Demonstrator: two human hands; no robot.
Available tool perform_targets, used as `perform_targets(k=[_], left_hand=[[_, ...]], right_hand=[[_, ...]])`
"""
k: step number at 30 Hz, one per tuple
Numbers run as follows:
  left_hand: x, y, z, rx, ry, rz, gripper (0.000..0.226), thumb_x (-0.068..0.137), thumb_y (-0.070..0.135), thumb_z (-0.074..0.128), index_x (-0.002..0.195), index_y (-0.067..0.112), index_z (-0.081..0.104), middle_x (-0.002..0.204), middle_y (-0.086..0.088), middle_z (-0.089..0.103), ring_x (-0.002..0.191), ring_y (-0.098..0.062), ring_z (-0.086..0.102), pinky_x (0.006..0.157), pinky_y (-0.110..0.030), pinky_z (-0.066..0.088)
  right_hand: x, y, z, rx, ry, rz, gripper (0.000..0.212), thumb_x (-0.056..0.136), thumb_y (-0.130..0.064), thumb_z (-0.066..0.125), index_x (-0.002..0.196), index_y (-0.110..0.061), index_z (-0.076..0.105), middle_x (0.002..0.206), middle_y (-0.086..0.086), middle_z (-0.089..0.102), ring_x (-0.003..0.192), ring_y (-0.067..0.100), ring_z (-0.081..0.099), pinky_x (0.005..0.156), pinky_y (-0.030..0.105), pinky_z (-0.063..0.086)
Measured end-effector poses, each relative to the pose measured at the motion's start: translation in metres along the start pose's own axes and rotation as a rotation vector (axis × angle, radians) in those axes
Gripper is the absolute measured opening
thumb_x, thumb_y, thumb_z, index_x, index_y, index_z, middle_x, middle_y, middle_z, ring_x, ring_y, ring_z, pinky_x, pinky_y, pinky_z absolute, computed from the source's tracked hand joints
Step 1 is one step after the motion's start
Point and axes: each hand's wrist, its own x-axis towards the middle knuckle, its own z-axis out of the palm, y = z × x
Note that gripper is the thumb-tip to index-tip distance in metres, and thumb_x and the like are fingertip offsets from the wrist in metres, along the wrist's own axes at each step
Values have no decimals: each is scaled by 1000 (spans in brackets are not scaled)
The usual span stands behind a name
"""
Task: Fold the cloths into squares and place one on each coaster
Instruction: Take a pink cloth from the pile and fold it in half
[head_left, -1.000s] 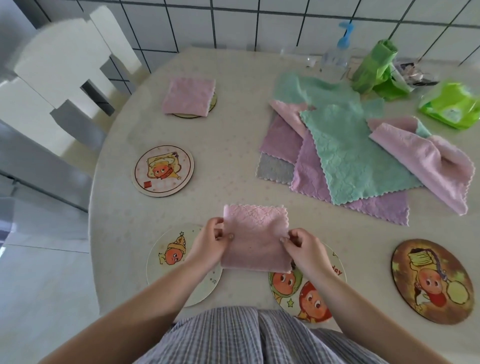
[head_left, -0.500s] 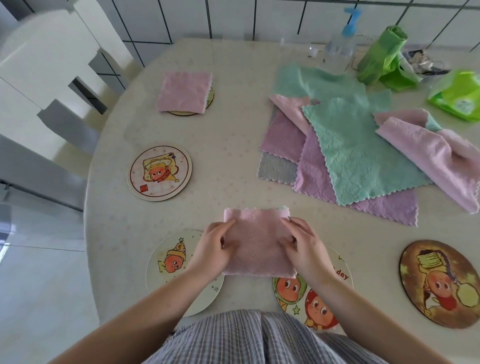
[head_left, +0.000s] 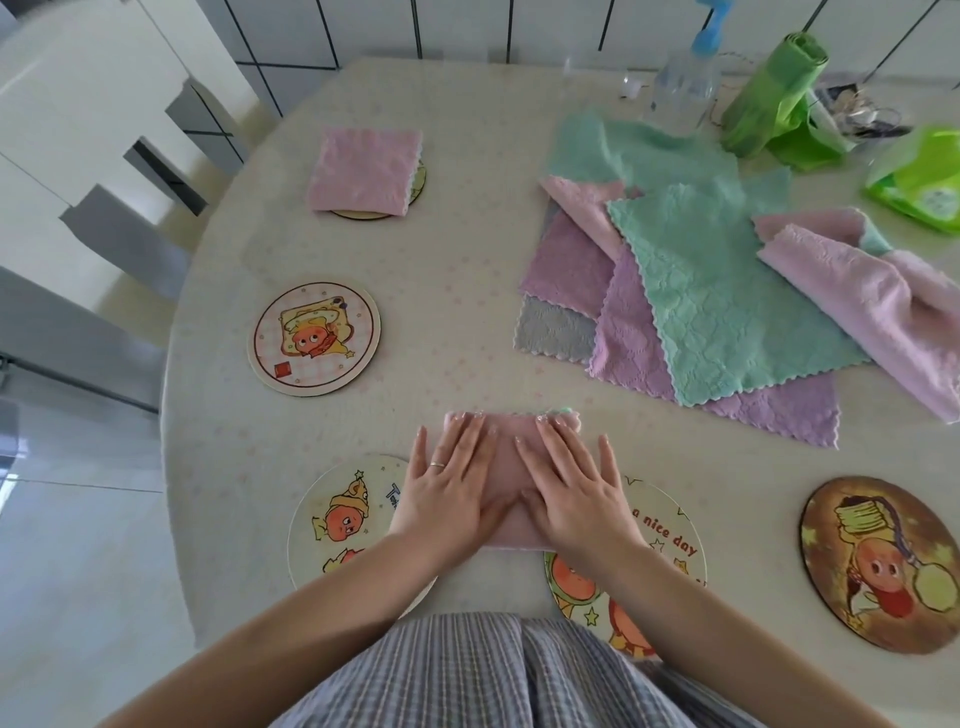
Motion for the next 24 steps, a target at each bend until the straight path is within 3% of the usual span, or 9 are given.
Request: perform_targets(k=[4, 8, 14, 16, 17, 19, 21, 24], left_hand=[[-2, -8, -4, 48, -27, -53, 85, 88, 70, 13, 146, 9, 11, 154, -7, 11, 143, -25, 6, 110, -50, 3], [-6, -16, -9, 44, -77, -73, 81, 85, 71, 5, 139, 19, -26, 148, -1, -29, 137, -20, -30, 113, -46, -16], [-12, -22, -15, 39, -105, -106, 79, 88, 67, 12, 144, 22, -20, 142, 6, -29, 140, -20, -25, 113, -49, -14], [-16, -23, -15, 27, -61, -115, 73, 94, 58, 22, 146, 22, -15, 151, 2, -22, 142, -20, -20, 115, -47, -9], [-19, -23, -16, 6, -15, -125, 71, 95, 53, 28, 147, 22, -9, 157, 2, -9, 143, -20, -12, 116, -43, -2], [-25, -19, -22, -52, 68, -148, 64, 93, 50, 37, 146, 23, 13, 149, 6, 24, 140, -19, 13, 111, -38, 16], [-30, -14, -28, -100, 104, -168, 56, 91, 48, 43, 141, 27, 29, 137, 7, 40, 131, -20, 28, 103, -36, 26], [-30, -8, -32, -254, 69, -256, 50, 89, 34, 52, 137, 32, 38, 134, 5, 46, 128, -22, 33, 101, -36, 28]], right_hand=[[-4, 11, -2, -63, -13, 40, 62, 91, -57, 26, 143, -23, 32, 152, 7, 27, 141, 20, 17, 112, 55, 16], [-9, 20, -4, -64, -86, 112, 65, 92, -60, 13, 145, -24, 26, 153, 7, 27, 142, 21, 18, 111, 54, 14], [-17, 24, -13, -22, -103, 116, 86, 74, -68, -24, 148, -29, -5, 158, -3, -2, 144, 15, -7, 113, 47, -11], [-18, 20, -18, 23, -109, 157, 72, 85, -64, -5, 149, -30, -2, 158, -5, -2, 145, 15, -7, 114, 46, -9], [-20, 17, -20, 86, -84, 195, 62, 93, -56, 12, 149, -30, 5, 158, -5, 4, 145, 15, -2, 115, 44, -5], [-24, 9, -26, 287, 38, 291, 49, 98, -36, 34, 146, -28, 26, 153, -5, 25, 141, 16, 18, 115, 40, 15], [-29, 3, -30, 491, 101, 385, 42, 97, -27, 39, 140, -25, 38, 141, -5, 42, 130, 17, 35, 106, 37, 33], [-29, -4, -30, 678, 33, 469, 40, 96, -25, 42, 136, -26, 42, 132, -1, 50, 117, 19, 48, 93, 34, 44]])
